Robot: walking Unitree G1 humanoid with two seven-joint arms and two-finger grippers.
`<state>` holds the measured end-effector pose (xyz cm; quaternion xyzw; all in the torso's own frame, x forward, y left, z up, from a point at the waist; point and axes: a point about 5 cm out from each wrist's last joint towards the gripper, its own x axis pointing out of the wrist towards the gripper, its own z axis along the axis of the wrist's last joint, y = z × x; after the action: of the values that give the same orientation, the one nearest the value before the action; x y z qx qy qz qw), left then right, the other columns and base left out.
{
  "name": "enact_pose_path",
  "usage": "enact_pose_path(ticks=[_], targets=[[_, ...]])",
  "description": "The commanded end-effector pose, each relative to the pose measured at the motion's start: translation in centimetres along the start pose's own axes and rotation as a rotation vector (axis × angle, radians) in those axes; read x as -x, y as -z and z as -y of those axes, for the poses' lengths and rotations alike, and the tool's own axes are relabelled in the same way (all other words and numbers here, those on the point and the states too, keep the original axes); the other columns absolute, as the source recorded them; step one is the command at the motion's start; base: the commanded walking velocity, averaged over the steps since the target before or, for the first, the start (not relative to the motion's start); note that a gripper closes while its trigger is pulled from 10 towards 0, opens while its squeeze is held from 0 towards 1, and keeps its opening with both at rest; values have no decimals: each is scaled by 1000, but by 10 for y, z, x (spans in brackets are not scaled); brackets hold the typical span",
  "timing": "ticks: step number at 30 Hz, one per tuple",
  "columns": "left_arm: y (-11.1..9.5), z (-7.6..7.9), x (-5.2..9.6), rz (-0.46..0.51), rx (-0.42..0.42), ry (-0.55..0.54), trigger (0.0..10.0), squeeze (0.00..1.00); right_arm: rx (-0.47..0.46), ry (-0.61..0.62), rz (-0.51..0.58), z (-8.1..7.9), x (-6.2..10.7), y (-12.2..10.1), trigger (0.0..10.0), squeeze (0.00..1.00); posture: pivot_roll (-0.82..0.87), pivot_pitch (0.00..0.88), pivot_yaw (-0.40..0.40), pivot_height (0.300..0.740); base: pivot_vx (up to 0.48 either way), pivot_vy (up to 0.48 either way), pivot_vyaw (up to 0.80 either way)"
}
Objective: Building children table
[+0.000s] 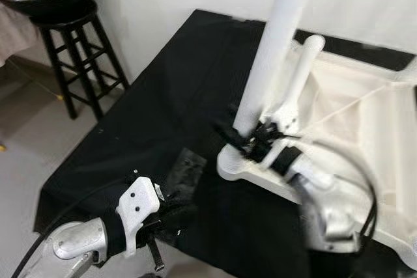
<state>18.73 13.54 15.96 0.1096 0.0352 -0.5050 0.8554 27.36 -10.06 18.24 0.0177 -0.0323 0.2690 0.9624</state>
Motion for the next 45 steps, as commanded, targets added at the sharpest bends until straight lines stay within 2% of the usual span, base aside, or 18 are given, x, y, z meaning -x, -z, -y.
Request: enact_pose_path(ticks=[1, 8, 9, 10, 13, 14, 15, 16, 19, 21, 22, 23, 24, 25, 28, 37, 38, 45], targets=[[1, 2, 1, -10, 9, 18, 0, 0, -61, 161, -222, 9, 11, 40, 0, 0, 54, 188, -29, 740, 0, 0, 0], [1, 1, -3, -11, 15, 49, 0, 0, 1, 187, -202, 16, 4, 36, 0, 0, 70, 192, -45, 740, 0, 0, 0], [0, 1, -3, -8, 11, 43, 0, 0, 8, 178, -212, 15, 3, 36, 8667, 0, 66, 191, -50, 740, 0, 0, 0], [0, 1, -3, -6, 8, 38, 0, 0, 14, 175, -219, 15, 3, 36, 10000, 0, 66, 191, -50, 740, 0, 0, 0], [0, 0, -4, -2, 6, 33, 0, 0, -6, 161, -212, 14, 1, 33, 10000, 0, 65, 193, -53, 740, 0, 0, 0], [-1, 0, -5, 4, 3, 25, 7765, 0, -26, 83, -174, 14, -4, 26, 10000, 1000, 60, 194, -58, 740, 0, 0, 0], [-1, 0, -5, 4, 3, 25, 7765, 0, -26, 83, -174, 14, -4, 26, 10000, 1000, 60, 194, -58, 740, 0, 0, 0], [-2, -1, -6, 9, 1, 18, 10000, 0, -44, 0, -120, 13, -9, 13, 10000, 1000, 58, 194, -62, 740, 0, 0, 0], [-2, -1, -8, 15, 1, 13, 10000, 0, -38, -150, -53, 13, -15, -6, 10000, 1000, 46, 188, -66, 740, 0, 0, 0], [-2, -1, -8, 15, 1, 13, 10000, 0, -38, -150, -53, 13, -15, -6, 10000, 1000, 46, 188, -66, 740, 0, 0, 0], [-2, -2, -9, 17, 1, 12, 10000, 0, -28, -258, -19, 14, -17, -17, 10000, 549, 43, 185, -69, 740, 0, 0, 0], [-2, -2, -9, 17, 1, 12, 10000, 0, -28, -258, -19, 14, -17, -17, 10000, 549, 43, 185, -69, 740, 0, 0, 0], [-2, -2, -10, 19, 1, 11, 10000, 0, 31, -403, -7, 18, -17, -24, 10000, 0, 46, 179, -72, 740, 0, 0, 0], [-2, -3, -12, 21, -1, 7, 10000, 0, 104, -597, -20, 28, -18, -30, 10000, 0, 50, 174, -74, 740, 0, 0, 0], [-2, -3, -14, 21, -3, 0, 10000, 0, 107, -691, -63, 43, -23, -27, 10000, 0, 59, 169, -79, 740, 0, 0, 0], [-1, -4, -16, 20, -5, -14, 10000, 0, 101, -650, -105, 70, -43, -28, 10000, 0, 77, 164, -84, 740, 0, 0, 0], [-1, -4, -16, 20, -5, -16, 10000, 0, 82, -652, -104, 75, -43, -29, 667, 0, 77, 164, -84, 740, 0, 0, 0], [-1, -4, -18, 22, -3, -25, 10000, 0, 56, -701, -103, 88, -38, -24, 0, 0, 72, 159, -81, 740, 0, 0, 0]])
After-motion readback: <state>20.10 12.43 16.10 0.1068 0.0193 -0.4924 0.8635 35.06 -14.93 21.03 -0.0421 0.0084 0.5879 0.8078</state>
